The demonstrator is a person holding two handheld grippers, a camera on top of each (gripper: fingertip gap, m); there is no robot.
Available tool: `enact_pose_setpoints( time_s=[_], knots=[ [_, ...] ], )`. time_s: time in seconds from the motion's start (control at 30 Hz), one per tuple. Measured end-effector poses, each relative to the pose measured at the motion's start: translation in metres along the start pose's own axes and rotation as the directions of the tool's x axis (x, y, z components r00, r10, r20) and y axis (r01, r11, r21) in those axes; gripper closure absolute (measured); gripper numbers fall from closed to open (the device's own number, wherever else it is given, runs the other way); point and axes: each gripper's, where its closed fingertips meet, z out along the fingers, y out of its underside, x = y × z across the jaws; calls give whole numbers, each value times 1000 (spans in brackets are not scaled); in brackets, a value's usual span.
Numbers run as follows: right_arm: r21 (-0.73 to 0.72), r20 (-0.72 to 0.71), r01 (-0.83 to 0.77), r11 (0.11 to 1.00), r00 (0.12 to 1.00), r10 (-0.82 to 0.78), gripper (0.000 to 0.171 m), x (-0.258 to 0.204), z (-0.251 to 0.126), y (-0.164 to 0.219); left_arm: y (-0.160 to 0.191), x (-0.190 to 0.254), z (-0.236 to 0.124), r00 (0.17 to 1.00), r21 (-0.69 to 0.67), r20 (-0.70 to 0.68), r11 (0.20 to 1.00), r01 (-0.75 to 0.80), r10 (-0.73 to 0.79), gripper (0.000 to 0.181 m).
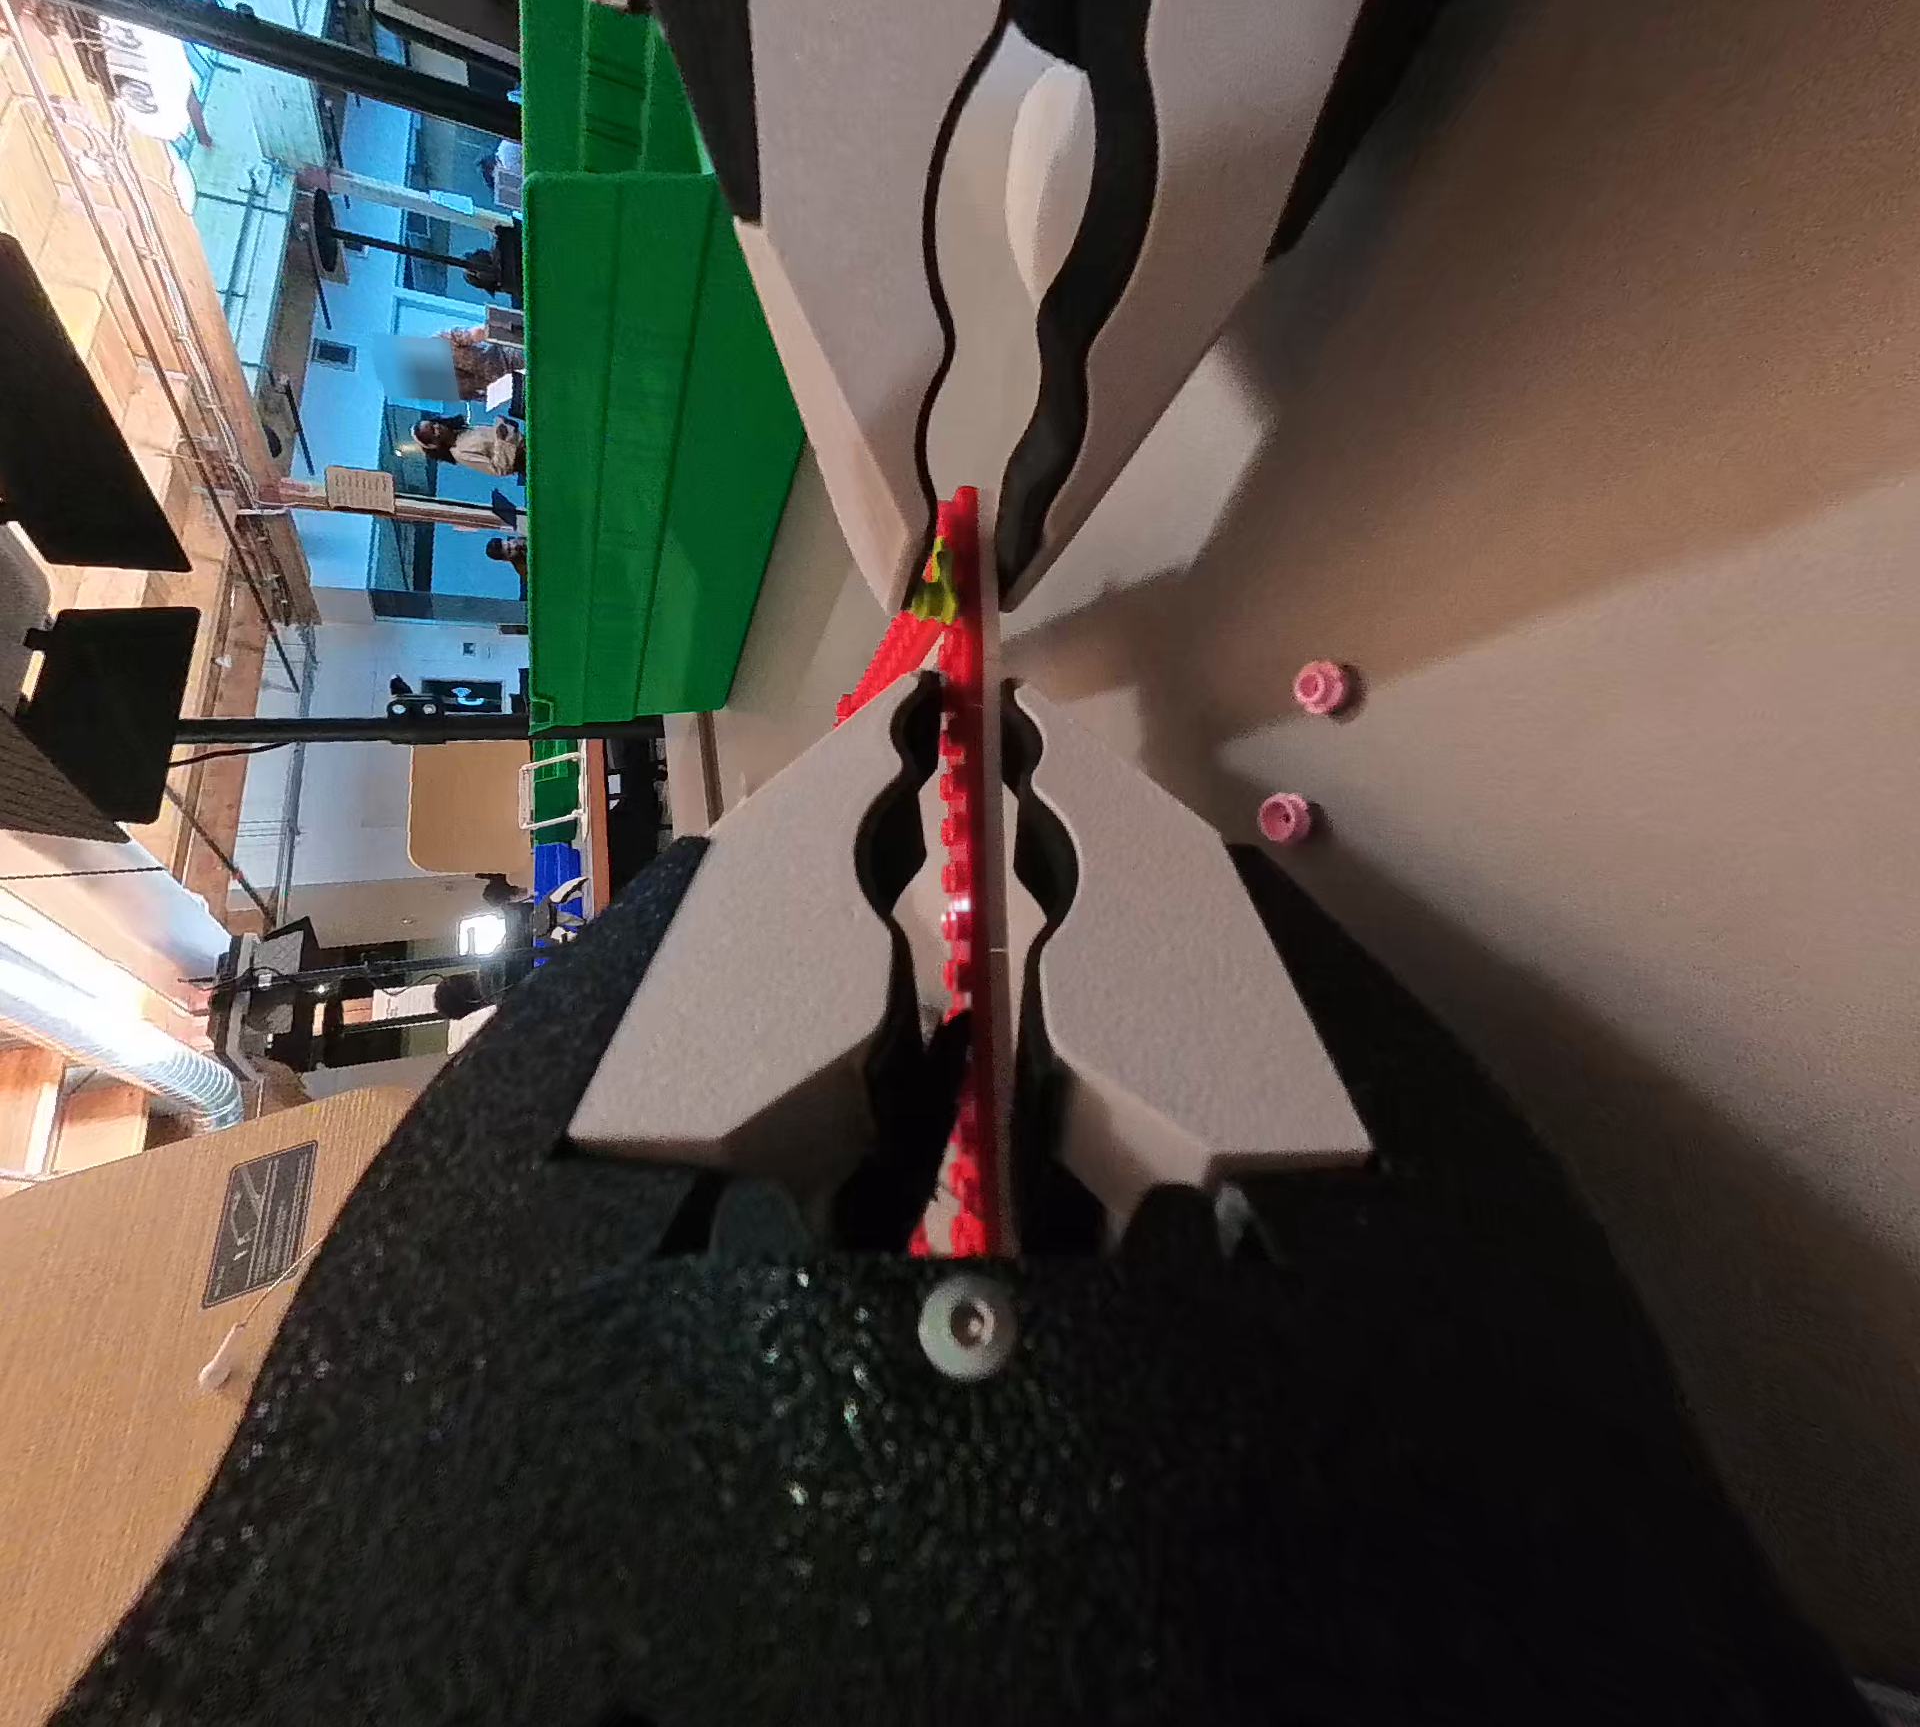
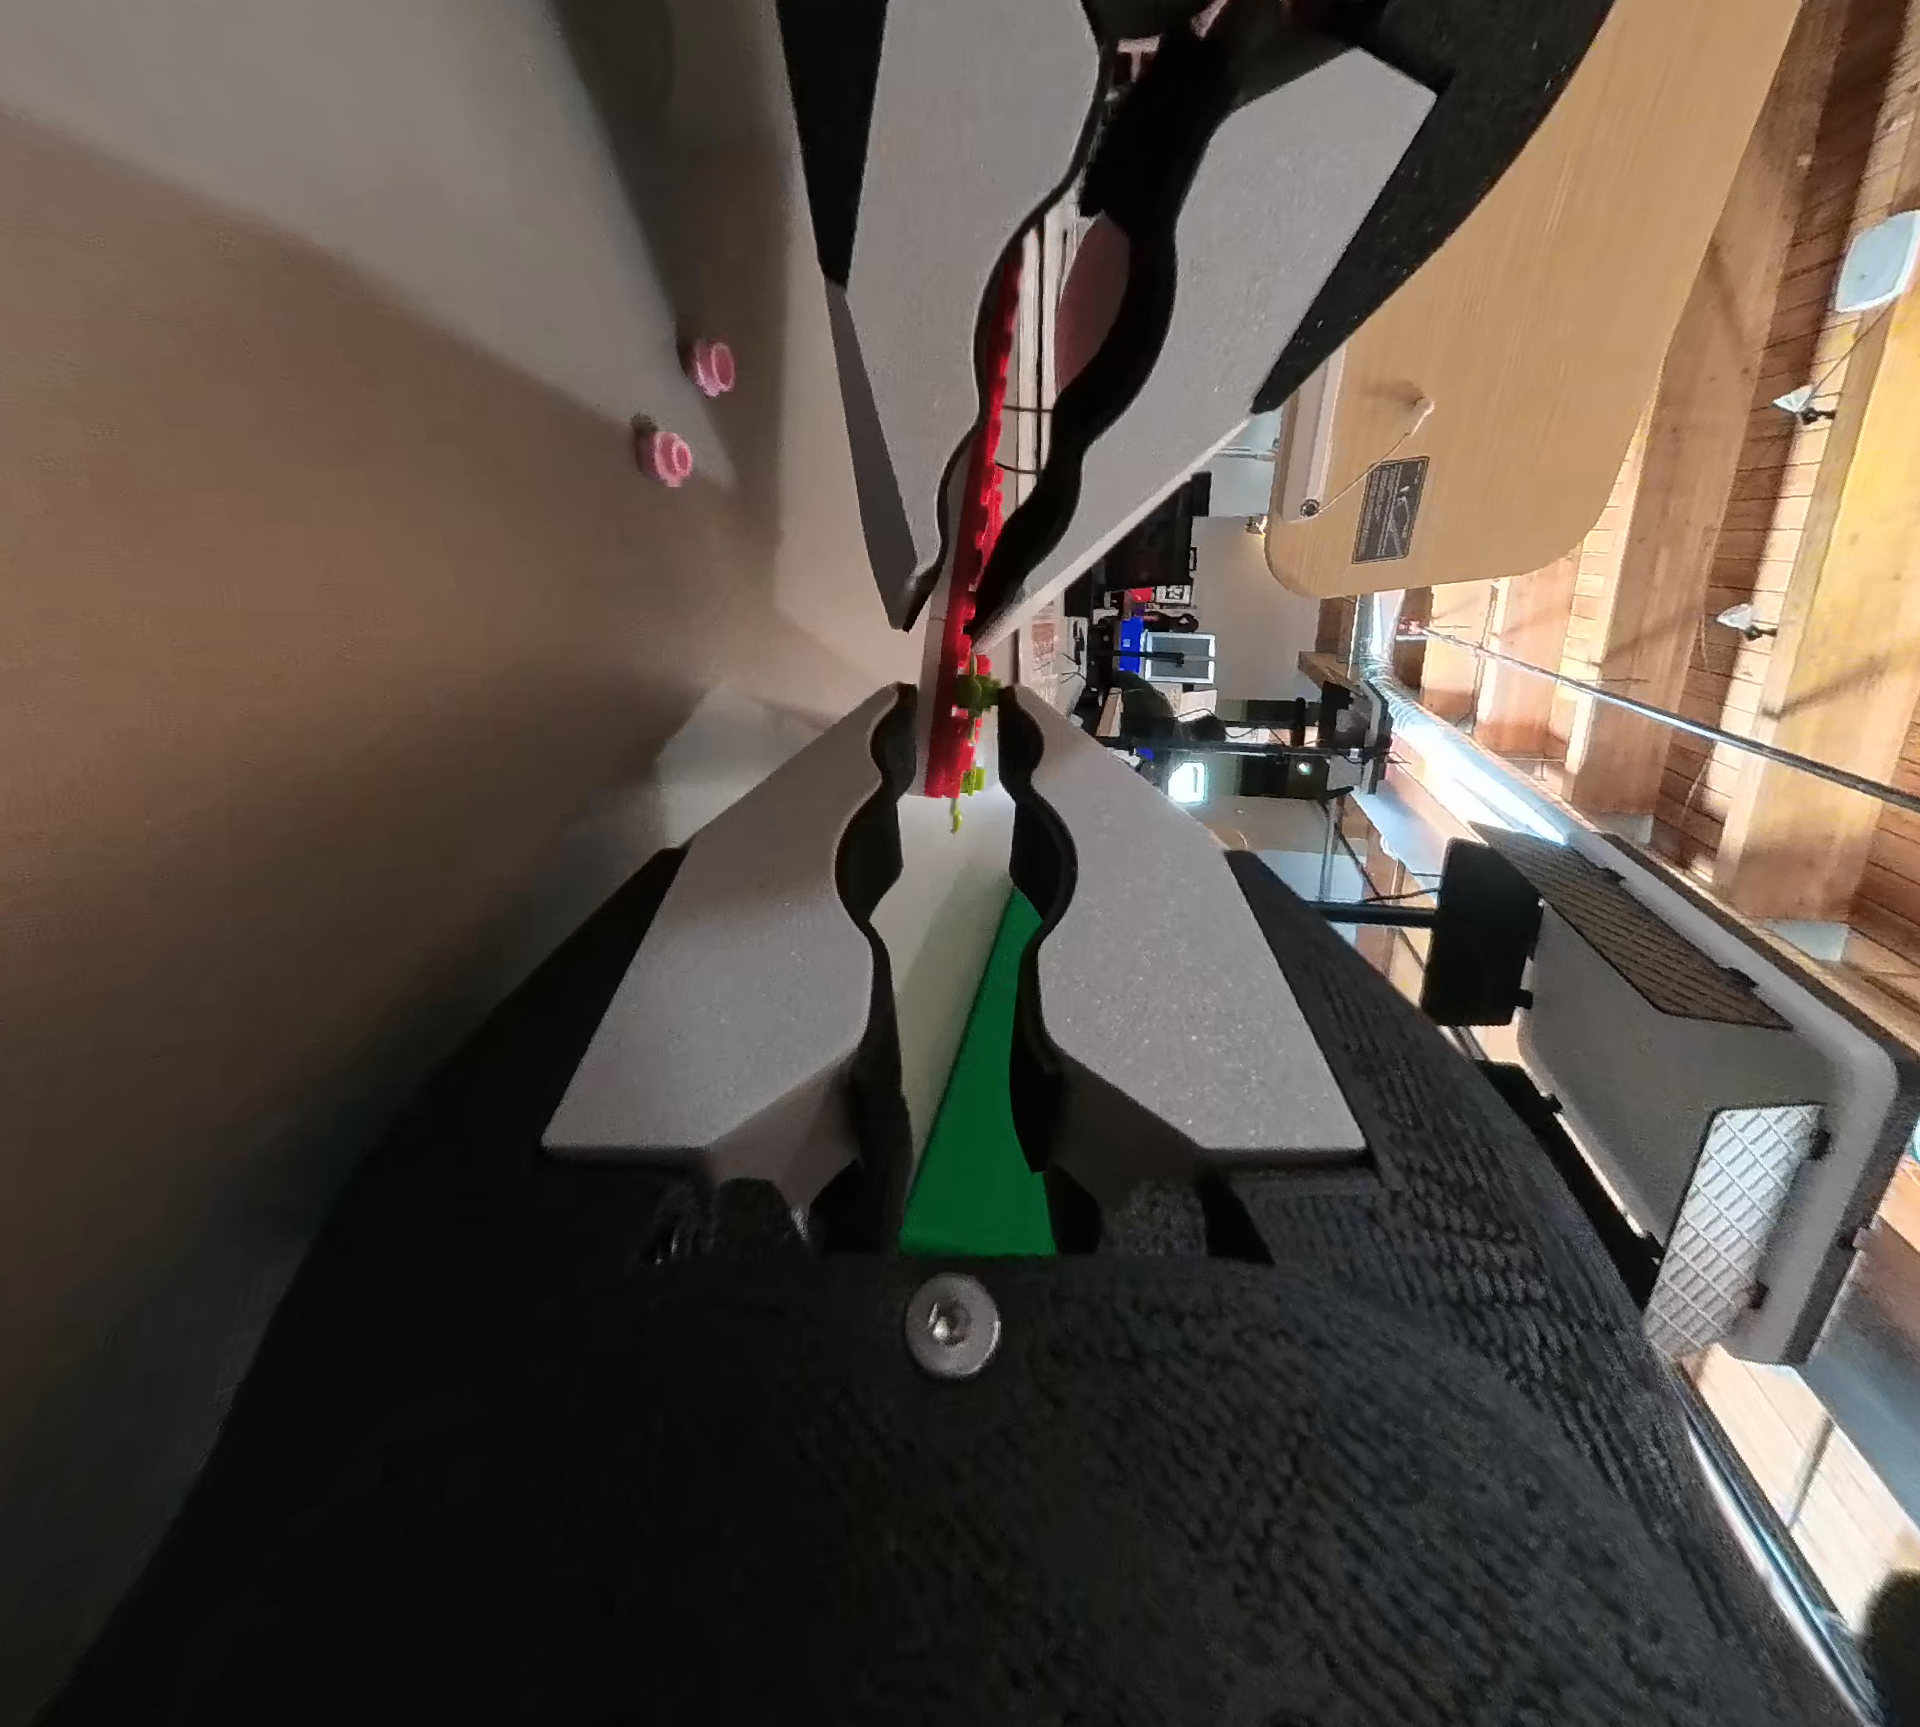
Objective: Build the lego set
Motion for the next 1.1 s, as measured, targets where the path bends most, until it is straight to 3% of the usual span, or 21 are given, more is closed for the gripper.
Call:
enact_pose_setpoints(
  time_s=[0.23, 0.37, 0.4, 0.47, 0.57, 1.0, 1.1],
  knots=[
    [-29, 3, 31, 999, 1000, -31, 159, -2, 1, 1, 1, 4, 1, 1000, -14, -11, 1000, -17, 17, 172],
    [2, 15, -75, 997, 997, 75, 157, 0, 3, 0, 3, -1, -1, 1000, -8, -3, 1000, 11, -11, 173],
    [16, 30, -102, 995, 994, 102, 154, 0, 3, -1, 3, -2, -1, 1000, -3, -3, 1000, 14, -14, 173],
    [37, 83, -171, 985, 982, 167, 128, -6, 2, -2, 4, -5, -3, 1000, -4, 5, 1000, 20, -20, 173],
    [68, 99, -272, 960, 959, 265, 118, -1, -2, 1, 12, -9, -6, 999, -6, 10, 999, 45, -45, 173],
    [242, 101, -363, 900, 932, 348, 125, 37, 9, -17, 26, -29, -28, 976, 137, -27, 966, 219, -217, 173],
    [286, 109, -307, 908, 952, 287, 138, 38, 15, -18, 28, -26, -31, 976, 154, -55, 964, 217, -211, 173]
  ],
)
